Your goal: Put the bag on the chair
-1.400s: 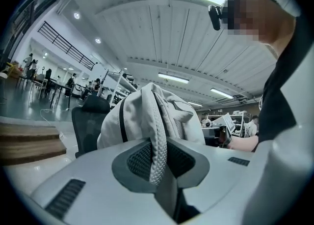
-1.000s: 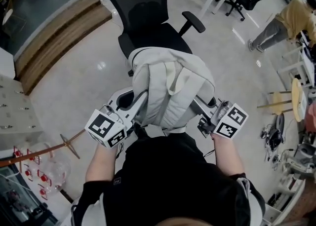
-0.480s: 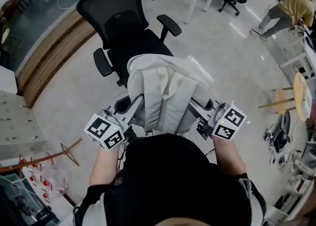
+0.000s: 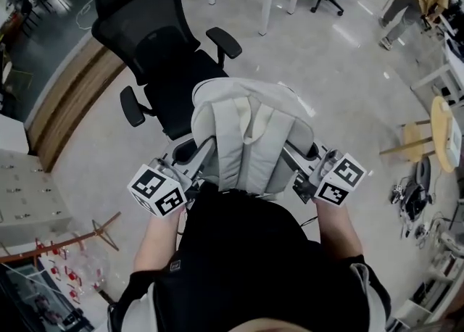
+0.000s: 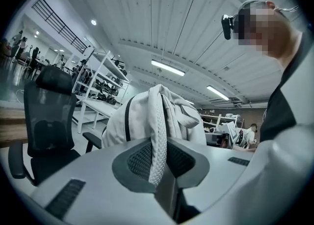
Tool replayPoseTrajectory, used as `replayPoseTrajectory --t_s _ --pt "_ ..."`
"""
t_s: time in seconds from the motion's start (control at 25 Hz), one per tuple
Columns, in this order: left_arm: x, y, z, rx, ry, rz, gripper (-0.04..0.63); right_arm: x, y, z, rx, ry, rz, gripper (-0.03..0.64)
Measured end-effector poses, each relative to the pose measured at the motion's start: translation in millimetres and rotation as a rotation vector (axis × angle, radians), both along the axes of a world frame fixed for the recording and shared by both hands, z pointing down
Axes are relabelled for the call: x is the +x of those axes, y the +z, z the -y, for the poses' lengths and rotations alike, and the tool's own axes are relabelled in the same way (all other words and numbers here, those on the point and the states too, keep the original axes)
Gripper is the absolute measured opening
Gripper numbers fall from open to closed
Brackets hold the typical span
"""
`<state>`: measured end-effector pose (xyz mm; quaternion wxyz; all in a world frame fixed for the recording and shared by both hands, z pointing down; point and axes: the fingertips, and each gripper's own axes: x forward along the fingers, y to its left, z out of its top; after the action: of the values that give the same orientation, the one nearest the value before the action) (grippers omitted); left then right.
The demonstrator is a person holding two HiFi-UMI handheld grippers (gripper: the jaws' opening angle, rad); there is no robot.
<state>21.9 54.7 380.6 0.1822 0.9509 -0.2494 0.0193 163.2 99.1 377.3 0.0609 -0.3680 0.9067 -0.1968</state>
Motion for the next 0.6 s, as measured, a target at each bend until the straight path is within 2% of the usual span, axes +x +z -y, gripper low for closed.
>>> replayPoseTrajectory --t_s 0.16,0.32,0.6 --pt "26.5 0.8 19.7 -0.008 0.028 -0.015 0.066 25.0 6.7 10.6 -0.028 0.056 0.035 0.064" --pt "51.3 5.5 48.7 -0.009 0.063 -0.026 0.066 49.0 9.7 35.9 -0.036 0.087 0.022 0.064" --pt "78.3 5.4 140.5 0.0 0.052 -0.071 0.066 76.1 1.5 129.8 -0.025 0.072 -0.022 0.064"
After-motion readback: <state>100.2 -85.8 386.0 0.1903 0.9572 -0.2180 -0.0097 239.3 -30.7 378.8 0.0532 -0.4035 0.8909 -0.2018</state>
